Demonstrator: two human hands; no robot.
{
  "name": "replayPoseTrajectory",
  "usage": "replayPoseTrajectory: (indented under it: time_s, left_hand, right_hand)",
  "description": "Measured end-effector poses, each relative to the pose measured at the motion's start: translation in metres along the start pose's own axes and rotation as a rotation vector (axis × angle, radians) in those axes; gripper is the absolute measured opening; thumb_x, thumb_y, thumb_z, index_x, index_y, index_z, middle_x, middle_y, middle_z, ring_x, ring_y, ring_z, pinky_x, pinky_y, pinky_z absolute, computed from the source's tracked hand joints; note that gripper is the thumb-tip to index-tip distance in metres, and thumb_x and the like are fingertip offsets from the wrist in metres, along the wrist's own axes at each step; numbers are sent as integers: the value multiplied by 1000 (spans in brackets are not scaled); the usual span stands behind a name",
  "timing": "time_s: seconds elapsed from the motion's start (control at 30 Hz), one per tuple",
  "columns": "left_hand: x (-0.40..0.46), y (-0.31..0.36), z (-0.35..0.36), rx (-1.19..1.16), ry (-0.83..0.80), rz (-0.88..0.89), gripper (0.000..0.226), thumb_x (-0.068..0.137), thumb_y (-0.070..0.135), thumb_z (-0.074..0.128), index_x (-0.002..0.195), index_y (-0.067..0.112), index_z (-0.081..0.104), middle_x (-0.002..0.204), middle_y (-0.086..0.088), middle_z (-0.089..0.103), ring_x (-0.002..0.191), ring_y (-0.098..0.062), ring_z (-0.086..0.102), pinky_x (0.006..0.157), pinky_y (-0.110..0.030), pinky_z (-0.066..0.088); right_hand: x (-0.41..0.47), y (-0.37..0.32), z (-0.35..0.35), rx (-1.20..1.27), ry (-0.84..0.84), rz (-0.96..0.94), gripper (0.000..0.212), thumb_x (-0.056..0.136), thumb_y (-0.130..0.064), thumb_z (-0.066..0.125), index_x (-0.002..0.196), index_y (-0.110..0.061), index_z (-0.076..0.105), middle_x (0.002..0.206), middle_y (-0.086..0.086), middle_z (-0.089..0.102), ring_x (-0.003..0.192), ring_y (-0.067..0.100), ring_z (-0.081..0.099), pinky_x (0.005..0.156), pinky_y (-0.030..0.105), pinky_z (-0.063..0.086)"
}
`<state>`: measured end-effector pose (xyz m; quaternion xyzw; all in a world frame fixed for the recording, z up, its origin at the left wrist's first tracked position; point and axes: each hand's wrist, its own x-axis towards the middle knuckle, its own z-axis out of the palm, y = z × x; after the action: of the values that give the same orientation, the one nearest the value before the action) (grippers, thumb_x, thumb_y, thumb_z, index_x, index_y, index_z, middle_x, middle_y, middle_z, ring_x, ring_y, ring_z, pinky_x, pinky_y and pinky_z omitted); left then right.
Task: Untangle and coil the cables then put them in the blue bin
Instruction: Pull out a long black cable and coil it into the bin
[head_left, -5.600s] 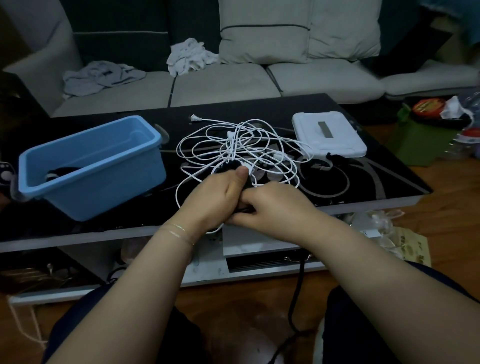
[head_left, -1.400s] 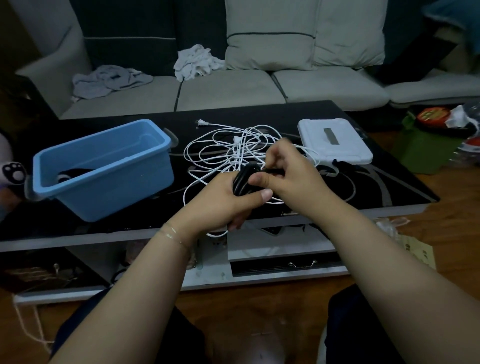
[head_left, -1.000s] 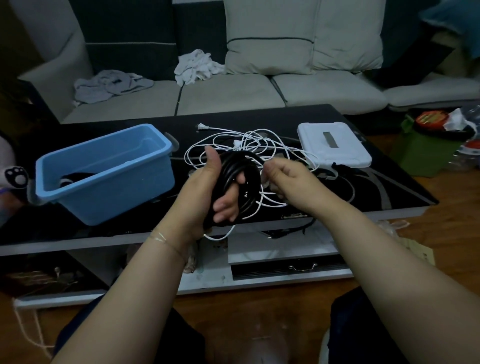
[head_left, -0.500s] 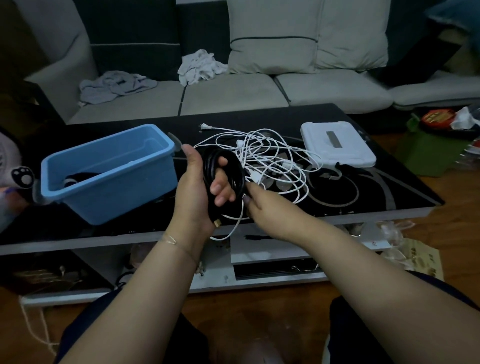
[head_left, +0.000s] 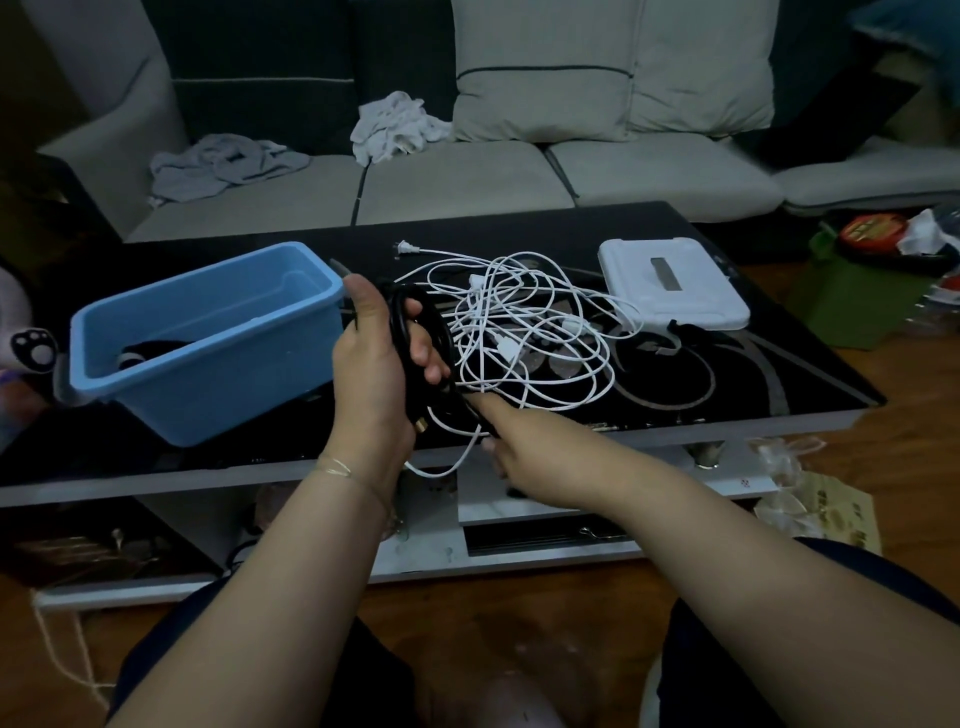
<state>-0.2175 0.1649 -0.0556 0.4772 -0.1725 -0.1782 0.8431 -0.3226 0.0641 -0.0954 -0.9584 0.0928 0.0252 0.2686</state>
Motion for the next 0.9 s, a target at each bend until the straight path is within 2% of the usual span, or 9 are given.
replayPoseTrajectory:
  time_s: [0.07, 0.2, 0.33, 0.47, 0.57, 0.63, 0.77, 0.83, 0.9]
  left_hand:
    - [1, -1, 0, 53, 5, 35, 57, 96, 61, 32, 82, 11, 55, 44, 5, 41, 36, -11, 40, 43, -22, 41]
    - [2, -6, -1, 242, -14, 101, 52, 94, 60, 36, 80, 13, 54, 44, 2, 50, 37, -14, 51, 42, -21, 43]
    - [-1, -13, 0, 472, -131, 82, 51, 93, 59, 41, 79, 11, 52, 52, -7, 65, 49, -20, 66, 49, -27, 52]
    - [-1, -12, 1, 905, -220, 128, 65, 91, 63, 32, 74, 5, 56, 57, 9, 69, 56, 0, 63, 58, -16, 47]
    - [-3, -10, 1, 1072, -284, 116, 80, 79, 72, 21, 74, 1, 60, 71, -6, 69, 71, -20, 62, 74, -37, 48]
    - [-10, -7, 2, 1046, -339, 30, 74, 76, 75, 21, 64, 12, 56, 68, -6, 63, 67, -19, 55, 72, -40, 46]
    - [-13, -6, 1, 863, -439, -189, 75, 74, 81, 21, 62, 20, 64, 65, 1, 65, 68, -14, 60, 75, -38, 48]
    - [-12, -6, 0, 802, -472, -269, 81, 65, 89, 24, 67, 21, 67, 72, -4, 67, 74, -18, 63, 77, -42, 51]
    - [-14, -4, -1, 723, -538, -313, 79, 61, 92, 27, 67, 26, 70, 70, -1, 68, 66, -17, 65, 61, -31, 53]
  right_hand:
    - [0, -2, -2, -72, 59, -22, 40, 100, -20, 40, 139, -24, 32, 78, -12, 50, 78, 20, 55, 57, 30, 38]
    - [-6, -9, -9, -223, 162, -82, 29, 99, -31, 44, 126, -21, 48, 107, 9, 65, 97, 33, 59, 71, 37, 46]
    - [-8, -17, -10, -451, 261, -202, 30, 97, -41, 45, 106, -16, 59, 102, 4, 66, 95, 30, 61, 64, 33, 33]
    - [-11, -22, -13, -489, 403, -247, 42, 90, -56, 50, 108, -20, 64, 113, -4, 66, 87, 27, 65, 60, 29, 30]
    - [-15, -26, -17, -455, 482, -263, 50, 79, -63, 61, 88, -14, 64, 84, 0, 70, 71, 28, 66, 55, 29, 29]
    - [-16, -26, -20, -430, 559, -246, 58, 67, -69, 68, 77, -13, 59, 66, 1, 67, 59, 28, 64, 52, 27, 29]
    - [-18, -26, -22, -490, 639, -177, 79, 51, -84, 62, 84, -11, 56, 53, -3, 59, 47, 22, 59, 48, 24, 24]
    - [-17, -25, -22, -463, 609, -160, 88, 50, -87, 55, 94, -11, 53, 57, -3, 60, 51, 21, 60, 48, 25, 26]
    - [-16, -21, -25, -372, 536, -155, 89, 51, -87, 49, 104, -15, 47, 69, -3, 63, 63, 20, 61, 51, 28, 31]
